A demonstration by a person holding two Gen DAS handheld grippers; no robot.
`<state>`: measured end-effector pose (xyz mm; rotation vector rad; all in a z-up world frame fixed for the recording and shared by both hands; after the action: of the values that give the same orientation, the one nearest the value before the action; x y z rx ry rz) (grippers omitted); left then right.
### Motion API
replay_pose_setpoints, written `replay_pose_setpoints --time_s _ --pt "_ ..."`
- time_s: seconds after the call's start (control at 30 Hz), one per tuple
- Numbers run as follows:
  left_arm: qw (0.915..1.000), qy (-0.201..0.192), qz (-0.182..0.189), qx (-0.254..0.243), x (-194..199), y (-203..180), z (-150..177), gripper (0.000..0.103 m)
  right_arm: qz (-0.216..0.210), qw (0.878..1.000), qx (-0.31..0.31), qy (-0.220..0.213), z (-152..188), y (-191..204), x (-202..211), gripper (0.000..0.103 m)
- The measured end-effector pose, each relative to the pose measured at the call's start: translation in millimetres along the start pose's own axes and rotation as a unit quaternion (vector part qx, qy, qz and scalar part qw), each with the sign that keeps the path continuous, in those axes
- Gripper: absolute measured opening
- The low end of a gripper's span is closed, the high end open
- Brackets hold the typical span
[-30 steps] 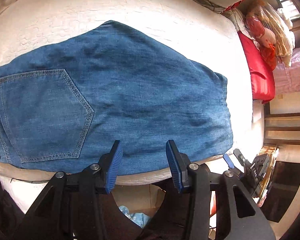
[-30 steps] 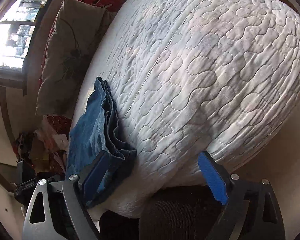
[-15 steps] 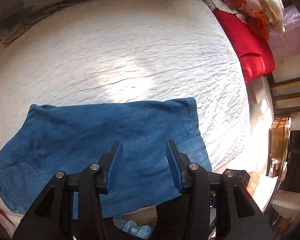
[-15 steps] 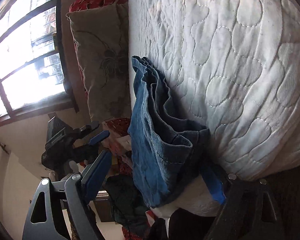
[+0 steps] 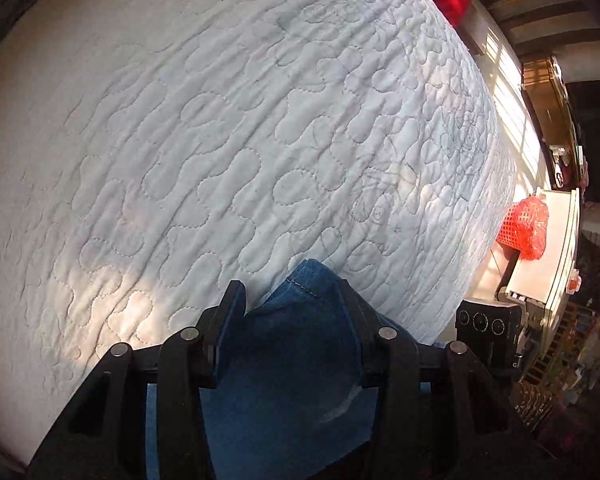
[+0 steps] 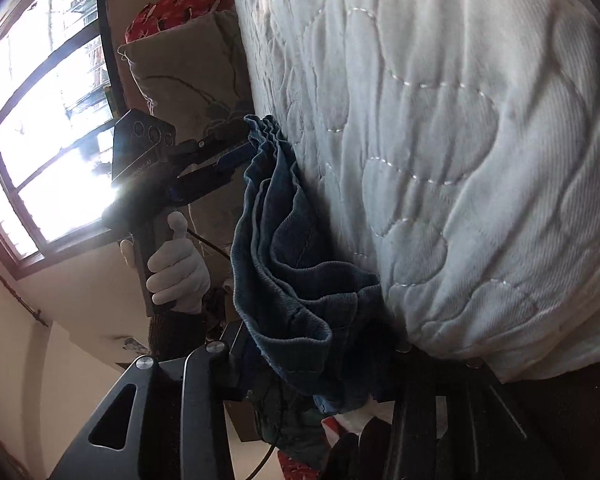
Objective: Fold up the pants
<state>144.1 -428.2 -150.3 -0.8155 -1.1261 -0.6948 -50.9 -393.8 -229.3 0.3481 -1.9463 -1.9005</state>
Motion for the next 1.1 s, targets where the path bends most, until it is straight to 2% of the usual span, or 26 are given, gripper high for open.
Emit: replay_pose_setpoints --time_s 0.1,0.17,0.3,0.37,0.5,0.6,0.63,0.67,0.7,0.73,0.77,0.83,0.9,1.0,1.1 --pt "0.9956 0.029 -0.040 -0.080 -17.0 -11.1 11.1 0.045 -0.007 1.000 -0.005 0.001 -0.4 -2.9 -0.8 0.043" --pt "0.9898 0.036 -0.045 -0.130 -19.3 -19.3 22.4 0.062 -0.011 1.000 -0.007 0.000 0.3 -4.0 -0.3 0.044" --pt "0.9767 0.042 -0.084 -0.193 -33.0 -34.8 42.5 0.077 -0.016 1.000 -0.009 -0.001 1.8 -6.3 -0.3 0.045" --pt "0.9727 0.036 -0.105 -0.204 -40.1 -43.0 46.5 0.079 -0.016 1.000 -0.011 -0.002 1.4 -6.0 -0.8 0.045" --pt "0.9819 0.011 -0.099 -0.161 -35.2 -46.9 38.9 0.078 -0.019 1.000 -0.013 -0.005 6.6 -8.0 2.5 0.045" --pt "0.9808 -0.017 -0.108 -0.162 -30.7 -54.4 52.7 0.063 -0.018 1.000 -0.013 -0.008 7.4 -8.3 2.2 0.045" --pt "0.9812 -0.021 -0.107 -0.159 -28.7 -57.6 56.9 0.053 -0.017 1.000 -0.013 -0.009 7.5 -7.7 2.1 0.045" --pt "0.9813 -0.022 -0.106 -0.160 -26.8 -60.3 60.9 0.037 -0.017 1.000 -0.011 -0.010 8.5 -7.3 2.4 0.044" --pt "0.9817 -0.024 -0.103 -0.158 -26.1 -62.5 64.8 0.030 -0.016 1.000 -0.009 -0.011 9.5 -6.8 3.0 0.043" --pt "0.9835 -0.027 -0.095 -0.152 -24.2 -61.9 66.3 0.022 -0.012 1.000 -0.007 -0.012 10.0 -6.0 2.9 0.038" --pt "0.9866 -0.031 -0.085 -0.136 -21.7 -58.0 65.9 0.018 -0.010 1.000 -0.005 -0.011 10.7 -4.7 2.1 0.029" --pt "0.9930 -0.040 -0.053 -0.098 -15.0 -47.3 66.0 0.014 -0.006 1.000 0.003 -0.006 12.3 -1.1 0.2 0.017" --pt "0.9968 -0.051 -0.016 -0.060 -8.2 -38.2 67.9 0.012 0.015 1.000 0.027 -0.002 12.8 8.6 -1.8 0.015" --pt "0.9967 -0.071 0.032 -0.025 2.1 -25.5 78.5 0.010 0.059 0.996 0.065 0.008 15.3 22.0 -1.3 0.011" --pt "0.9931 -0.095 0.068 -0.003 17.3 -10.9 94.6 0.009 0.118 0.985 0.121 0.022 16.2 38.4 -0.9 0.010"
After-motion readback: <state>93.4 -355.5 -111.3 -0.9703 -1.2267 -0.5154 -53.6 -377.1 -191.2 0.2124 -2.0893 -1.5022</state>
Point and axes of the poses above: each gripper's, at about its wrist camera, not at the fingertips, and x roughly against the way its jaws point, y to its left, z to its underside, the point moved 4 cm from there along -x, roughly the way its jaws point, and after that the axes turned 14 degrees about x, right-handed, at the moved point
